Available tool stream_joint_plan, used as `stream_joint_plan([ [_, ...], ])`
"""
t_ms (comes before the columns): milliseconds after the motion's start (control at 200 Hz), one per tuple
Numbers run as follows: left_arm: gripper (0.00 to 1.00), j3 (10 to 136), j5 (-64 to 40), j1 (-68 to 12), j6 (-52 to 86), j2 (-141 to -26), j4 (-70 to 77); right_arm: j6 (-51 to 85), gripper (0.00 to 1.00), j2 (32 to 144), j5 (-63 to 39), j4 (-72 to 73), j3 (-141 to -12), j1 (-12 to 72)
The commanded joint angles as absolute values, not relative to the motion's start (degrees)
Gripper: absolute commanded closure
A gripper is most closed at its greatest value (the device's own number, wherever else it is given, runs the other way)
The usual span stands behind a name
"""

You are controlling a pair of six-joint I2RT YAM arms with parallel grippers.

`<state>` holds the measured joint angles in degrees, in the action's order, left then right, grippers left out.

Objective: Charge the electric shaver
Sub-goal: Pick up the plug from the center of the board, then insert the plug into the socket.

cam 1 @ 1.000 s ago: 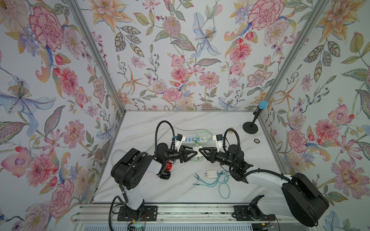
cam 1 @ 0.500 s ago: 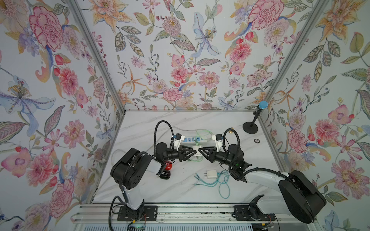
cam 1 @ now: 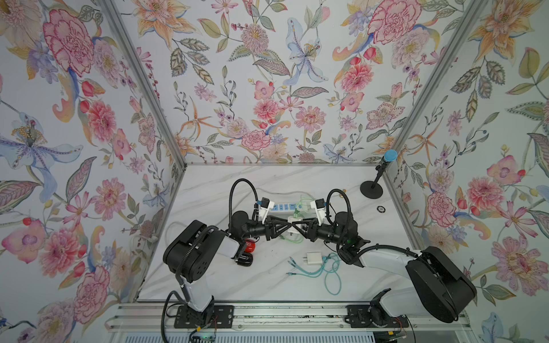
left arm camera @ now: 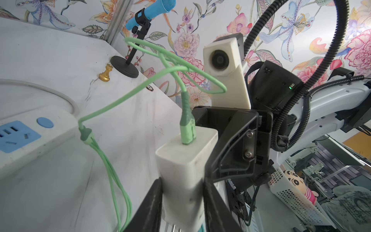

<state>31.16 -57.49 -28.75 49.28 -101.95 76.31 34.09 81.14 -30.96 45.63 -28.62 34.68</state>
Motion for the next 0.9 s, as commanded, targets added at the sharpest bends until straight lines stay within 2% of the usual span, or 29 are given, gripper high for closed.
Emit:
stream_joint_plan([
  [0, 0.91, 33.25, -60.47, -30.95, 45.81, -99.88, 78.28, 34.14, 0.74, 81.96, -35.32, 46.89, -30.76, 36.47],
  [60, 0.87, 33.10, -60.30, -30.85, 45.21, -99.94, 77.78, 34.05, 0.80, 81.61, -35.21, 46.66, -30.70, 36.47],
  [155, 0.66, 32.90, -58.94, -30.48, 42.29, -99.36, 73.93, 33.48, 0.88, 80.69, -34.42, 45.45, -30.69, 36.46],
  [255, 0.55, 32.75, -57.32, -29.27, 38.33, -96.68, 67.73, 31.44, 0.91, 79.36, -30.44, 42.39, -31.07, 36.39],
  [410, 0.49, 33.03, -52.76, -26.49, 28.56, -88.03, 51.04, 29.27, 0.95, 78.90, -20.86, 40.78, -32.82, 36.13],
  [530, 0.48, 33.29, -46.27, -25.25, 22.80, -81.63, 40.48, 28.92, 0.95, 81.43, -12.18, 44.81, -33.74, 36.12],
  [721, 0.47, 30.66, -35.18, -24.39, 23.25, -76.55, 39.10, 29.27, 0.95, 90.87, -2.74, 54.80, -35.68, 36.82],
  [896, 0.47, 28.81, -28.31, -24.17, 22.94, -73.83, 37.62, 25.25, 0.95, 98.50, 4.94, 58.10, -39.84, 39.87],
])
